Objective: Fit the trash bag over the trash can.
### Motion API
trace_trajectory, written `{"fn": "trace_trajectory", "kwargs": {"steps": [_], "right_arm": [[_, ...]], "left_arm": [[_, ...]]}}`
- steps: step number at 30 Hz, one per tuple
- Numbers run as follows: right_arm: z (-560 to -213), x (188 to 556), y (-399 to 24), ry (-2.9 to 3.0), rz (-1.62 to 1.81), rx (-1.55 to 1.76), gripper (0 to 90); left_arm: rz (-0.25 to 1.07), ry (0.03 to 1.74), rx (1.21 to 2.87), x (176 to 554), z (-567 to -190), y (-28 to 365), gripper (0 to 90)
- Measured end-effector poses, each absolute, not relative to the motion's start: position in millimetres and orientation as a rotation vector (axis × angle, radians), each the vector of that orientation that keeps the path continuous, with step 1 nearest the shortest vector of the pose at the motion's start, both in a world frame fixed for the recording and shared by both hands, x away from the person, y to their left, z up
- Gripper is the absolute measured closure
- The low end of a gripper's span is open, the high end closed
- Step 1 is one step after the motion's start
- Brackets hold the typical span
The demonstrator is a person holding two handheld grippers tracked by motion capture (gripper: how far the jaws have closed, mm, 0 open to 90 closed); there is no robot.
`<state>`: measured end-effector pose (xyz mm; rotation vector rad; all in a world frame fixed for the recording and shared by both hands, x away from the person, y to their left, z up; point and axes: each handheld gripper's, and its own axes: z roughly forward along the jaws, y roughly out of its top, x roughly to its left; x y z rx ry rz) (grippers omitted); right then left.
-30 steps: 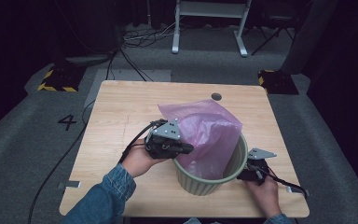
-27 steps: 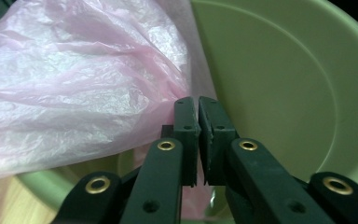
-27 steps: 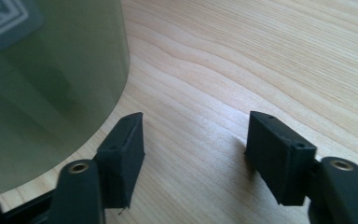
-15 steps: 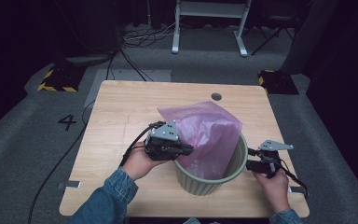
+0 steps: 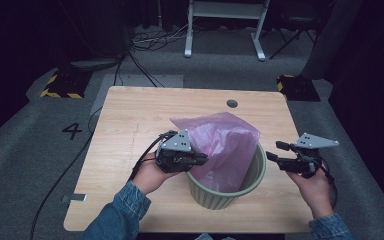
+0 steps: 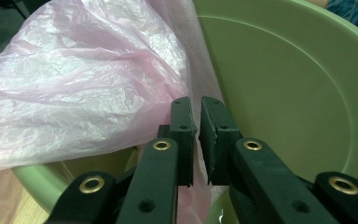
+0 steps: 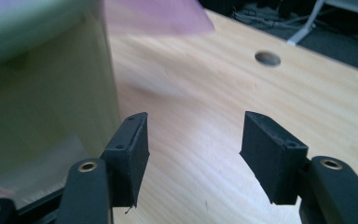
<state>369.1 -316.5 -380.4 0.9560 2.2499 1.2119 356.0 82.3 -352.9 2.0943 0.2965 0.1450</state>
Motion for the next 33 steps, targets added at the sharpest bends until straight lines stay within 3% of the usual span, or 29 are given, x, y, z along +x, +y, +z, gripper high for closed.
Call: {"fn": "trace_trajectory", "kwargs": {"steps": [15,16,17,18,19,26,30,31,33], "right_arm": [[-316,376,-299,2.276,1.395,0.817,40.7],[-313,377,-295,2.285,1.402,0.802,40.4],[-308,379,-287,2.301,1.413,0.774,39.7],[-308,379,-287,2.301,1.413,0.774,39.7],[-304,381,-279,2.314,1.414,0.753,39.4],[-299,387,-254,2.351,1.397,0.701,39.5],[-301,392,-243,2.384,1.393,0.691,48.5],[-303,394,-239,2.411,1.367,0.705,57.7],[-304,395,-238,2.426,1.355,0.706,60.6]], "left_arm": [[0.192,0.349,1.992,351,-343,96,79.0],[0.209,0.356,1.993,350,-342,97,76.9],[0.228,0.378,1.991,349,-342,98,67.1],[0.241,0.390,1.998,349,-342,100,67.1],[0.242,0.400,1.994,349,-342,101,60.9],[0.290,0.436,1.954,347,-337,116,51.7],[0.274,0.464,1.933,351,-339,124,50.6],[0.266,0.468,1.931,353,-340,126,50.6],[0.246,0.477,1.927,356,-342,128,50.5]]}}
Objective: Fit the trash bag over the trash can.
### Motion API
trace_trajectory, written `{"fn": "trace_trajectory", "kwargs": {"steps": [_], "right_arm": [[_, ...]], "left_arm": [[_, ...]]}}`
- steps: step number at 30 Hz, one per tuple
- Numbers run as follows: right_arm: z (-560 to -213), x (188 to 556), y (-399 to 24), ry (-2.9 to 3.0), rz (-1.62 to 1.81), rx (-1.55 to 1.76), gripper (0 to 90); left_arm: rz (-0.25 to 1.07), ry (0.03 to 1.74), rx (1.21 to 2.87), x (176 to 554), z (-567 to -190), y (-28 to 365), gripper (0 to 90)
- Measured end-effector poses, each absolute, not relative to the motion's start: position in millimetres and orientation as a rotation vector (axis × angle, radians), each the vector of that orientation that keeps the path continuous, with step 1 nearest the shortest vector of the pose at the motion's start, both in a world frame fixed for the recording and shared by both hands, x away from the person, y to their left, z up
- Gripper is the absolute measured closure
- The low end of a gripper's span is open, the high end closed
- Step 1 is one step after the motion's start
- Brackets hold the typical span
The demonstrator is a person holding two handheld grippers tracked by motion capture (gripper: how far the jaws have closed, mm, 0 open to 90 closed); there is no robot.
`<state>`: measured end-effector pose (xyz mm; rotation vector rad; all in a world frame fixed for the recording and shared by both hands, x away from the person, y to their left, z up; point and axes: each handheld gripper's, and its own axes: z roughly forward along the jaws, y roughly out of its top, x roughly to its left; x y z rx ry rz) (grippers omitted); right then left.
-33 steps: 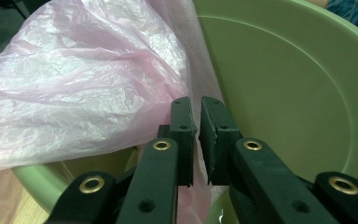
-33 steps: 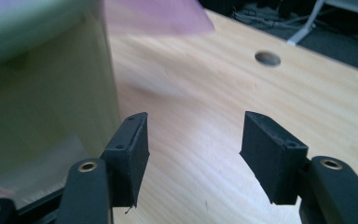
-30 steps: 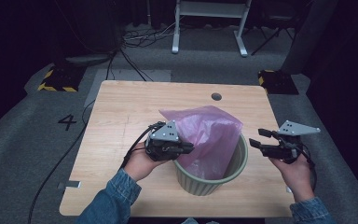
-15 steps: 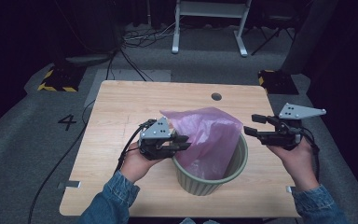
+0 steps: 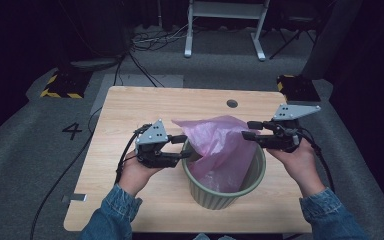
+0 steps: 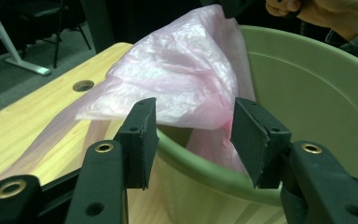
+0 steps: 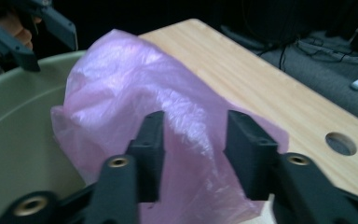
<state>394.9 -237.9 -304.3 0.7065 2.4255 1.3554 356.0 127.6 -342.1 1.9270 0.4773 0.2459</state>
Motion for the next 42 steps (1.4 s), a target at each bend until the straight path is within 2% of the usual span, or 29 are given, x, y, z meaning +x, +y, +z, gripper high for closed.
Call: {"fn": "trace_trajectory", "kwargs": {"steps": [3,4,7,20,27,30,32,33,34,36,42], "right_arm": [[-305,391,-234,2.451,1.345,0.678,73.1],[-305,386,-232,2.473,1.331,0.641,82.4],[-306,380,-230,2.521,1.333,0.604,86.9],[-320,339,-224,2.710,1.281,0.543,87.0],[-327,343,-218,2.770,1.204,0.603,85.3],[-329,347,-219,2.784,1.212,0.643,81.1],[-329,347,-221,2.777,1.249,0.659,73.1],[-328,346,-224,2.746,1.285,0.666,64.9],[-328,346,-224,2.746,1.285,0.666,64.9],[-324,345,-230,2.677,1.339,0.663,55.8],[-306,352,-251,2.446,1.452,0.717,45.0]], "left_arm": [[0.234,0.487,1.931,359,-345,128,50.5],[0.235,0.488,1.933,359,-345,128,50.5],[0.234,0.486,1.939,359,-346,128,50.3],[0.238,0.441,1.941,350,-339,126,50.9],[0.202,0.387,1.947,348,-334,109,50.9],[0.188,0.352,1.970,346,-335,98,50.9],[0.178,0.340,1.986,346,-337,94,51.1],[0.174,0.344,1.988,346,-339,92,51.3],[0.168,0.350,1.988,346,-340,92,51.4],[0.165,0.359,1.991,347,-340,94,51.5],[0.203,0.380,1.982,346,-338,101,51.5]]}}
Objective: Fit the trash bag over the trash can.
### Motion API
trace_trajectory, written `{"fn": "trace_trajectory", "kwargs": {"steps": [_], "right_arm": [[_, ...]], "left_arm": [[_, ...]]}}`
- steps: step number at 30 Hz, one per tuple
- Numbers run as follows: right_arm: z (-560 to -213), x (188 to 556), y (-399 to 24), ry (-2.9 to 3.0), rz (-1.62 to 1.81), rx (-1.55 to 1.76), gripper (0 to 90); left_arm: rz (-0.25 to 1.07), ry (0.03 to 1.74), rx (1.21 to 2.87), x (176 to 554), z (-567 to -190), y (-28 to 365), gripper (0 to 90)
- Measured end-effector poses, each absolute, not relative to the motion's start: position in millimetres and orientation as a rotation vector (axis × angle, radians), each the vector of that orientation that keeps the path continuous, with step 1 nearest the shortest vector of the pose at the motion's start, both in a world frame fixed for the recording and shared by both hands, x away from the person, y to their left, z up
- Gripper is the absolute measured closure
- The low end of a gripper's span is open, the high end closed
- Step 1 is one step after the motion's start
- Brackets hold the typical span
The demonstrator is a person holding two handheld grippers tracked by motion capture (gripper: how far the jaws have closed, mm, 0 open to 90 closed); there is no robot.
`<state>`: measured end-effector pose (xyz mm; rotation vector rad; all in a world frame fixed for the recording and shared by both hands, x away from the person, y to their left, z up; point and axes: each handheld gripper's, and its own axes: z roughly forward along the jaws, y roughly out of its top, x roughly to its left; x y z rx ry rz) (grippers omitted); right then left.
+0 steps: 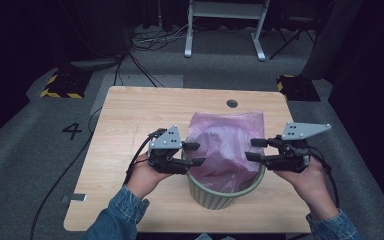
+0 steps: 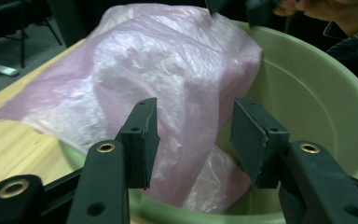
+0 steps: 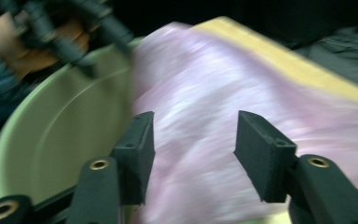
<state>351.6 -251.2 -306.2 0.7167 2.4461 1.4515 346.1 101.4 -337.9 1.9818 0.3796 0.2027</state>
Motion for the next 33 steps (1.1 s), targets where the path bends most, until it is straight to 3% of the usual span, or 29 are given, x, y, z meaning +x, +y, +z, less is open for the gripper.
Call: {"fn": "trace_trajectory", "kwargs": {"steps": [1,7,12,14,15,16,20,23,33], "right_arm": [[-304,362,-259,2.381,1.439,0.820,38.3],[-310,386,-273,2.334,1.386,1.017,29.9],[-327,401,-270,2.428,1.359,1.067,29.1],[-329,401,-265,2.452,1.350,1.027,40.1],[-329,400,-263,2.447,1.358,0.988,53.8],[-329,400,-263,2.447,1.358,0.988,53.8],[-322,401,-261,2.447,1.364,0.947,78.1],[-313,394,-257,2.423,1.333,0.857,86.8],[-295,343,-231,2.384,1.394,0.460,87.2]], "left_arm": [[0.207,0.386,1.978,347,-338,103,51.5],[0.245,0.442,1.963,355,-339,116,52.3],[0.259,0.478,1.951,358,-337,125,52.2],[0.261,0.478,1.954,357,-337,126,52.2],[0.262,0.478,1.955,357,-337,125,52.2],[0.259,0.477,1.955,357,-337,125,52.2],[0.240,0.450,1.954,354,-335,119,52.2],[0.241,0.427,1.957,351,-333,114,52.2],[0.252,0.361,1.957,342,-321,100,52.2]]}}
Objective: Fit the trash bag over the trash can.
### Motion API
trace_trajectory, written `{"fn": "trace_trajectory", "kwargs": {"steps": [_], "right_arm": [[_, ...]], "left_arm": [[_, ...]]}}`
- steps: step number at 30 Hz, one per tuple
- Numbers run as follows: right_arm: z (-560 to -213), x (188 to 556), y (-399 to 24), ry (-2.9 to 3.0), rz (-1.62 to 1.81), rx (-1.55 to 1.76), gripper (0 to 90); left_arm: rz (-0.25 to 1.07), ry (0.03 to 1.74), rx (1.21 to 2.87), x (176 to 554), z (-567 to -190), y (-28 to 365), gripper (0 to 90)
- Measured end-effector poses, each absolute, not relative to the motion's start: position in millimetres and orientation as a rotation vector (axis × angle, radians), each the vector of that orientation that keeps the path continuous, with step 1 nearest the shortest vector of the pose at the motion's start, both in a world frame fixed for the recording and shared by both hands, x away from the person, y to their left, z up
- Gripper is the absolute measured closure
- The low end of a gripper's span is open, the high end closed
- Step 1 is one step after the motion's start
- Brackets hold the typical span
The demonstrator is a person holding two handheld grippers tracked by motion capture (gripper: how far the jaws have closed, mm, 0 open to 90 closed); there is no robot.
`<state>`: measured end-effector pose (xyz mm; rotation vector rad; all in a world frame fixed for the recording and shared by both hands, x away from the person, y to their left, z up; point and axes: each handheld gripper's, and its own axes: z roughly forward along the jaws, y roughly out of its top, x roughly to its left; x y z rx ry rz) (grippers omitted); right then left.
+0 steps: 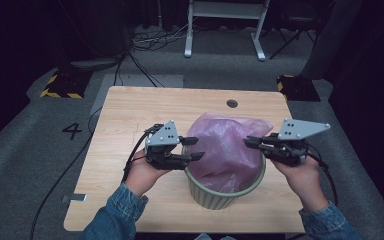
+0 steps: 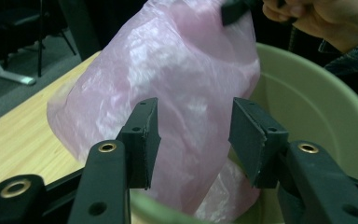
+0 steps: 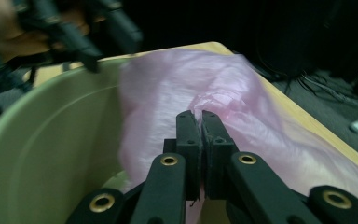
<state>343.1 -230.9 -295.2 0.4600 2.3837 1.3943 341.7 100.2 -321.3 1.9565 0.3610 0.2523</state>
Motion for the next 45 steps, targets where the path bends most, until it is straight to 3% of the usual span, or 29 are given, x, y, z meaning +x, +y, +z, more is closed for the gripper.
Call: {"fn": "trace_trajectory", "kwargs": {"steps": [9,17,20,22,27,38,42,44,45], "right_arm": [[-316,312,-203,2.538,1.351,0.297,86.1],[-322,294,-211,2.607,1.319,0.331,83.1],[-323,293,-210,2.617,1.282,0.368,74.8],[-325,293,-212,2.593,1.289,0.409,64.6],[-321,297,-236,2.440,1.478,0.527,48.8],[-309,324,-291,2.177,1.524,0.887,34.0],[-314,332,-288,2.242,1.500,0.904,38.1],[-316,336,-283,2.293,1.493,0.894,47.2],[-316,337,-280,2.326,1.492,0.881,55.8]], "left_arm": [[0.231,0.283,1.982,327,-320,85,52.2],[0.238,0.273,1.983,321,-318,85,52.2],[0.235,0.278,1.990,323,-319,83,52.1],[0.238,0.278,1.994,323,-319,83,52.1],[0.242,0.302,1.996,327,-321,87,52.2],[0.255,0.328,1.996,331,-323,92,52.2],[0.259,0.331,1.997,332,-322,93,52.2],[0.262,0.331,1.997,331,-322,93,52.2],[0.263,0.330,1.994,331,-321,93,52.2]]}}
